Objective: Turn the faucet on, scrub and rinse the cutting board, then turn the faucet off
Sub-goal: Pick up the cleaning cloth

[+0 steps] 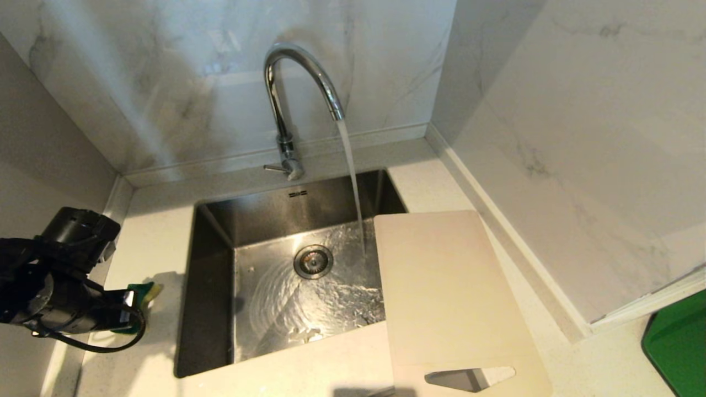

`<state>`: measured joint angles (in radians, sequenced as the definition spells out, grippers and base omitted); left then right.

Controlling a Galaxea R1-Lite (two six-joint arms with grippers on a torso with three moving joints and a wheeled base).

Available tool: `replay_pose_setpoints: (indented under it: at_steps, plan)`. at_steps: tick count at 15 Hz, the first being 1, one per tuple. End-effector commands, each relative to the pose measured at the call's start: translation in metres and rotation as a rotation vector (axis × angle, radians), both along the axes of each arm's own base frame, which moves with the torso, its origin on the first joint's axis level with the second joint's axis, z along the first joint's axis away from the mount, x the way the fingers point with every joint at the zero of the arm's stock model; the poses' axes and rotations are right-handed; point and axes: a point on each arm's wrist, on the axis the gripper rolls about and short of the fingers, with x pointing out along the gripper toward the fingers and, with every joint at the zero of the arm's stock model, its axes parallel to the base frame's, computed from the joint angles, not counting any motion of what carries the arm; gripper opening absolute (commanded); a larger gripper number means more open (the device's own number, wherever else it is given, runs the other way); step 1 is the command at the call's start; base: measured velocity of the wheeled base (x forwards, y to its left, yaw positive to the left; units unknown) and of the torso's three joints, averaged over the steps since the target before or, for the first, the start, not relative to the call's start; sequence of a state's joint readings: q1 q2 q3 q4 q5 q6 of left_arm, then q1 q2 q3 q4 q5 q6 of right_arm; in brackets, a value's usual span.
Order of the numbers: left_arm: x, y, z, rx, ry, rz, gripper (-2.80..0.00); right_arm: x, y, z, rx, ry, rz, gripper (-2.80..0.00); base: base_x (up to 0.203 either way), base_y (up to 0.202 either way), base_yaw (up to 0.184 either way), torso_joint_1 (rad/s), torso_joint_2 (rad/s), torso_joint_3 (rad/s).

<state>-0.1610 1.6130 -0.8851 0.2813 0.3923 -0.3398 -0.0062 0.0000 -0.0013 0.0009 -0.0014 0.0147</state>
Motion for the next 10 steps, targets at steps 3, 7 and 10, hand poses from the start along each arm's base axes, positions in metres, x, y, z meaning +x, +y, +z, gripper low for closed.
replay_pose_setpoints:
  at_steps: [3,7,10]
  plan:
    - [0.033,0.021,-0.021,-0.034,0.038,0.074,0.0,0.0,0.0,0.0,0.0,0.002,0.0,-2.8,0.0,0.0,0.0,0.0,0.0,0.0]
    - [0.042,0.031,-0.023,-0.092,0.019,0.054,0.0,0.0,0.0,0.0,-0.001,-0.001,0.0,-2.8,0.0,0.0,0.0,0.0,0.0,0.0]
    - [0.045,0.043,-0.024,-0.153,0.022,0.052,0.0,0.0,0.0,0.0,-0.001,-0.001,0.0,-2.8,0.0,0.0,0.0,0.0,0.0,0.0]
